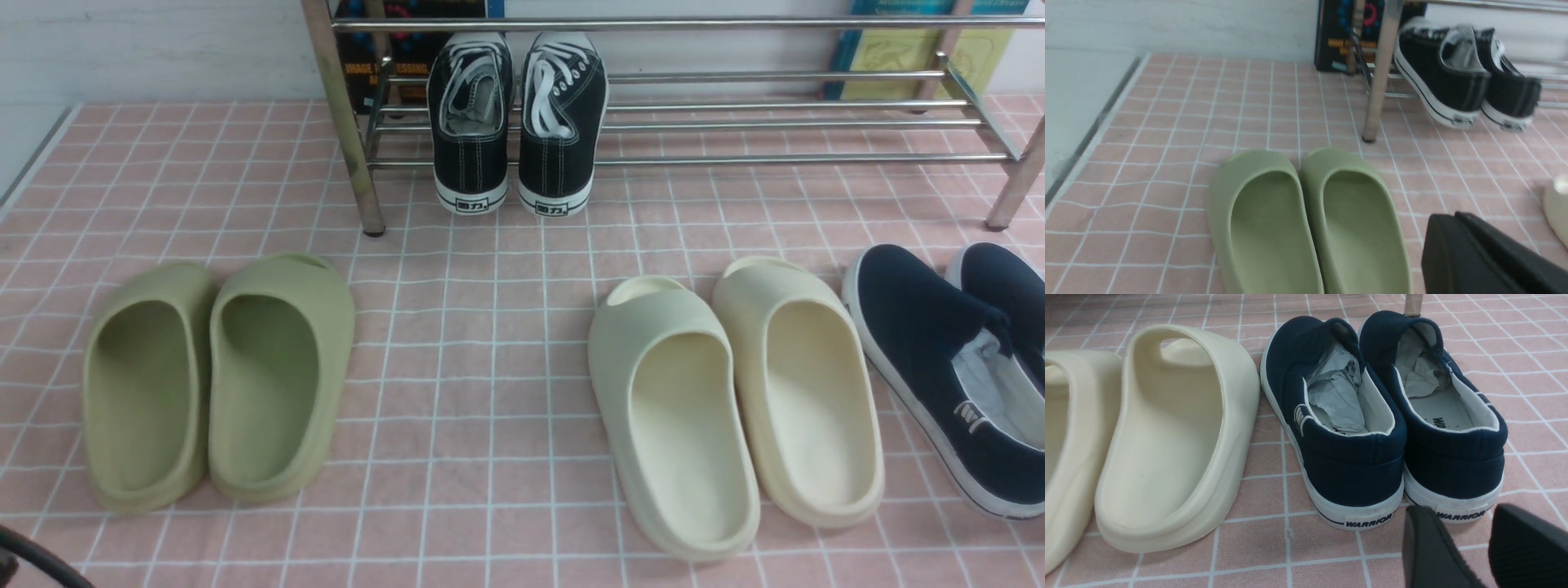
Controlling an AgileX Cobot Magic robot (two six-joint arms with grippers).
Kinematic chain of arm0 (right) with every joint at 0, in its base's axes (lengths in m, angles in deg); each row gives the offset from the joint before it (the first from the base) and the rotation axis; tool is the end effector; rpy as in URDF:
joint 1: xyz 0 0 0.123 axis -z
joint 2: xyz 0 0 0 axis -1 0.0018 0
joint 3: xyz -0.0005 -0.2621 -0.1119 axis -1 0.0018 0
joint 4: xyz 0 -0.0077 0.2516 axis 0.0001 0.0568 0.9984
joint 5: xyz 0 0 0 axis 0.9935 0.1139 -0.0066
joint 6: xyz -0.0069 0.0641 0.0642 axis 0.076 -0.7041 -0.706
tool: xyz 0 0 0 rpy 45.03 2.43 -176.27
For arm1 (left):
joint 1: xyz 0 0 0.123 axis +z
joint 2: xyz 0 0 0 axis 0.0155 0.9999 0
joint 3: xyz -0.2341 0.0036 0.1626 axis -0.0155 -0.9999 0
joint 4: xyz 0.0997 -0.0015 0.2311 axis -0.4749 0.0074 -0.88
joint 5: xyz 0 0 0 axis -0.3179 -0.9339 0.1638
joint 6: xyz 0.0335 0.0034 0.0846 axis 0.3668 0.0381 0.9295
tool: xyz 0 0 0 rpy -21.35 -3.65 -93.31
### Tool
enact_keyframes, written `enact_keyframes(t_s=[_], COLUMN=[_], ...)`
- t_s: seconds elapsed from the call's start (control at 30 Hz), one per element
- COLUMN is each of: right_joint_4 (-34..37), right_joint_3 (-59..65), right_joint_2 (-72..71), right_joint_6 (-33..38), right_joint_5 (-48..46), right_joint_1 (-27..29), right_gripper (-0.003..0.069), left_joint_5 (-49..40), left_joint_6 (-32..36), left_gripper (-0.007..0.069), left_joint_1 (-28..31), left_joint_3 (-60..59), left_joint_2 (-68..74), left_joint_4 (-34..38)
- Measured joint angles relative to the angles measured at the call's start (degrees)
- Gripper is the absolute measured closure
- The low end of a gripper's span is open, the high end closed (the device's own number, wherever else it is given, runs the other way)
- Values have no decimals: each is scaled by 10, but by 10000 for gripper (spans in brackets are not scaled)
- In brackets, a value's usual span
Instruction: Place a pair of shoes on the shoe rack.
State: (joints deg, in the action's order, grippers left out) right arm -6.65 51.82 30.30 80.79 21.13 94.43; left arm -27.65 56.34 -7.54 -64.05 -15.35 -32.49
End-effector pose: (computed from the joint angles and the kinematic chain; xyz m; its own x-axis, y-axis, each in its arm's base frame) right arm 0.0527 -0.0042 0.1755 -0.2680 0.1129 -0.9568 0.1039 0.9907 0.0878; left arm 0.0611 -0.0022 0.2843 -0.1267 -0.0806 -0.9887 0.0610 0.9942 -0.0889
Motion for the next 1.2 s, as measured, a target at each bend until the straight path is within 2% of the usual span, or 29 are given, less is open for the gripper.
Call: enact_keyframes(t_s=[0.03, 0.07, 0.13, 0.3, 0.47, 0.7, 1.2], right_joint_4=[0, 0, 0, 0, 0, 0, 0], right_joint_3=[0, 0, 0, 0, 0, 0, 0], right_joint_2=[0, 0, 0, 0, 0, 0, 0], right_joint_6=[0, 0, 0, 0, 0, 0, 0], right_joint_5=[0, 0, 0, 0, 0, 0, 0], right_joint_1=[0, 0, 0, 0, 0, 0, 0], right_gripper=[419, 419, 419, 419, 419, 419, 419], left_joint_5=[56, 63, 120, 122, 62, 2, -4], left_joint_6=[33, 36, 68, 82, 91, 105, 119], left_gripper=[622, 622, 622, 622, 622, 622, 610], left_joint_1=[45, 45, 95, 129, 129, 94, 91], left_joint_3=[-63, -63, -144, -209, -211, -211, -210], left_joint_2=[-27, -30, -68, -119, -123, -123, -123], left_joint_4=[31, 35, 58, 55, 50, 49, 57])
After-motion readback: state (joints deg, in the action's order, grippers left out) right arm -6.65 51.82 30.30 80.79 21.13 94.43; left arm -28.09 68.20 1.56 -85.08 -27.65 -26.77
